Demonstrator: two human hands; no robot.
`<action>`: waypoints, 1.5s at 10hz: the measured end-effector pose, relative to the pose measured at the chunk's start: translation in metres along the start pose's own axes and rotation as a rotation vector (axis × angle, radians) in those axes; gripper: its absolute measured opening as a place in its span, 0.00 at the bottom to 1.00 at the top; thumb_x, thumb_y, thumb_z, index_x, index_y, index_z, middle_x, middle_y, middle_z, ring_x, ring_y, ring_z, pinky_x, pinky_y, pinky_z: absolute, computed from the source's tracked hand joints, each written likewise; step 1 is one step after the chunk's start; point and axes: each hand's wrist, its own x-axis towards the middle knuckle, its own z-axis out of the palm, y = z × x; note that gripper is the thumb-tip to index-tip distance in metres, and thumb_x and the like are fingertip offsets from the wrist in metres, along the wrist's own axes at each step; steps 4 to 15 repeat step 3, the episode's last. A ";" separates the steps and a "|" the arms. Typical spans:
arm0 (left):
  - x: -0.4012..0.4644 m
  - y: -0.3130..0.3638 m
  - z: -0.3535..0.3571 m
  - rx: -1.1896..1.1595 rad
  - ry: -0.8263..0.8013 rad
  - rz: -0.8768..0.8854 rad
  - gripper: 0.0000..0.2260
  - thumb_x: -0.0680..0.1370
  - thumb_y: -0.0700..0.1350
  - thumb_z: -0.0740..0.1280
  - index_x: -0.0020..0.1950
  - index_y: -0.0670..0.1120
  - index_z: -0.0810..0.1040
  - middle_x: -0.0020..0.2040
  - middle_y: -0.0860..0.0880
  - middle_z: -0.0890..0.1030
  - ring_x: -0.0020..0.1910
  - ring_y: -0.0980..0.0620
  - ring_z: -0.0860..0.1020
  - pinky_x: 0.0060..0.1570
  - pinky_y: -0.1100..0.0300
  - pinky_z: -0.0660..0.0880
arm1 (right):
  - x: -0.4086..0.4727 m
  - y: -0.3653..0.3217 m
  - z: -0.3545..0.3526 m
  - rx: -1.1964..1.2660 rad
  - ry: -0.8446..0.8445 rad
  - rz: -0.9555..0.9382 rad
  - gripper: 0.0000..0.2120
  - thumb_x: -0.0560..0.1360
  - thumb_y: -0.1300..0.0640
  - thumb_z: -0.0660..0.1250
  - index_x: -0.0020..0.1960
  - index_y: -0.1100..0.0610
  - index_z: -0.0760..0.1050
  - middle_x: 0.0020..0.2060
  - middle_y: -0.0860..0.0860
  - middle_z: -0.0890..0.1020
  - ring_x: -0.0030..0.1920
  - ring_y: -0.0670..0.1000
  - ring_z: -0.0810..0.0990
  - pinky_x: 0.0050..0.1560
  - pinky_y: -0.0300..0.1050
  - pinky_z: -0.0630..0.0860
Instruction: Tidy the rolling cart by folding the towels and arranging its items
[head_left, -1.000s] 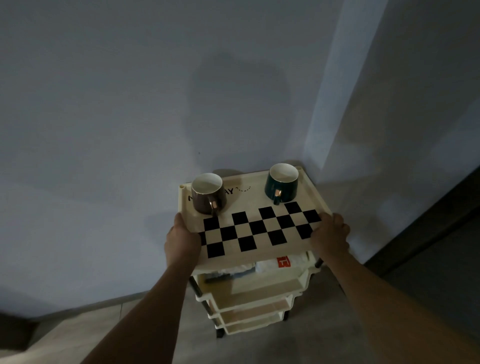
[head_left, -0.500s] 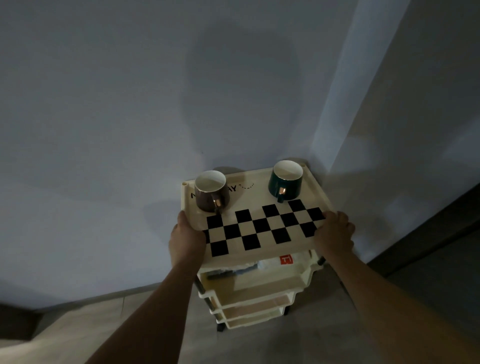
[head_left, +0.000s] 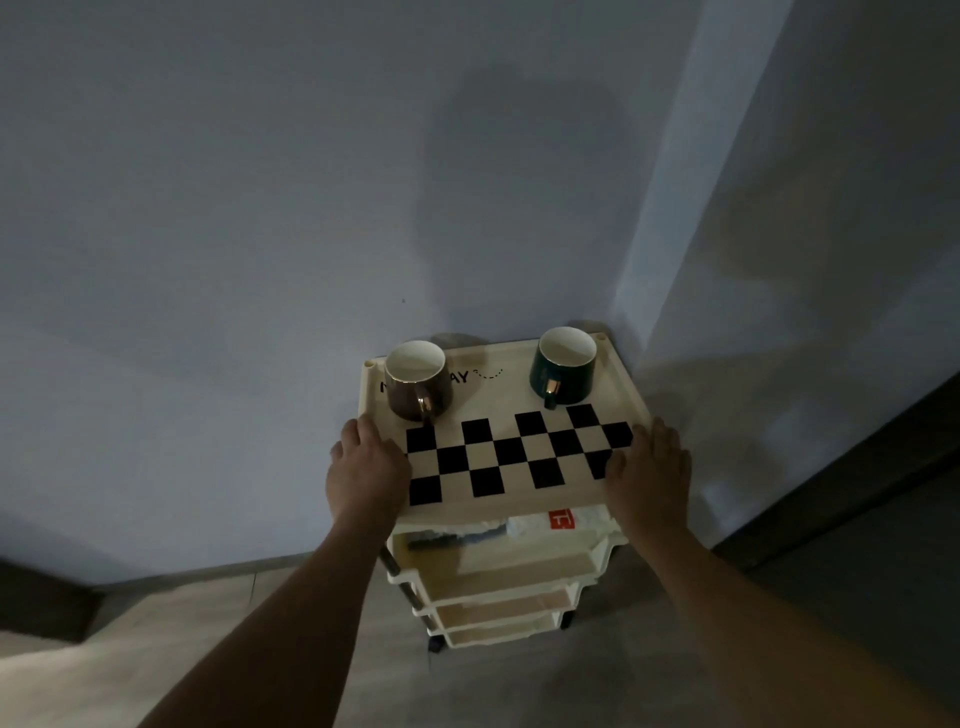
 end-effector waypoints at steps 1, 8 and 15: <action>-0.002 -0.004 0.003 0.126 0.065 0.138 0.20 0.81 0.49 0.55 0.71 0.43 0.65 0.70 0.42 0.71 0.67 0.41 0.70 0.66 0.45 0.69 | -0.005 -0.001 0.000 0.032 0.028 -0.102 0.20 0.79 0.53 0.56 0.67 0.61 0.69 0.71 0.61 0.68 0.73 0.61 0.64 0.72 0.60 0.62; -0.017 -0.003 0.010 0.183 0.081 0.297 0.24 0.82 0.52 0.51 0.75 0.42 0.62 0.74 0.41 0.68 0.75 0.42 0.63 0.74 0.43 0.60 | -0.019 -0.012 -0.005 0.137 0.069 -0.205 0.22 0.80 0.53 0.58 0.72 0.62 0.65 0.74 0.60 0.65 0.75 0.59 0.61 0.76 0.58 0.56; -0.017 -0.003 0.010 0.183 0.081 0.297 0.24 0.82 0.52 0.51 0.75 0.42 0.62 0.74 0.41 0.68 0.75 0.42 0.63 0.74 0.43 0.60 | -0.019 -0.012 -0.005 0.137 0.069 -0.205 0.22 0.80 0.53 0.58 0.72 0.62 0.65 0.74 0.60 0.65 0.75 0.59 0.61 0.76 0.58 0.56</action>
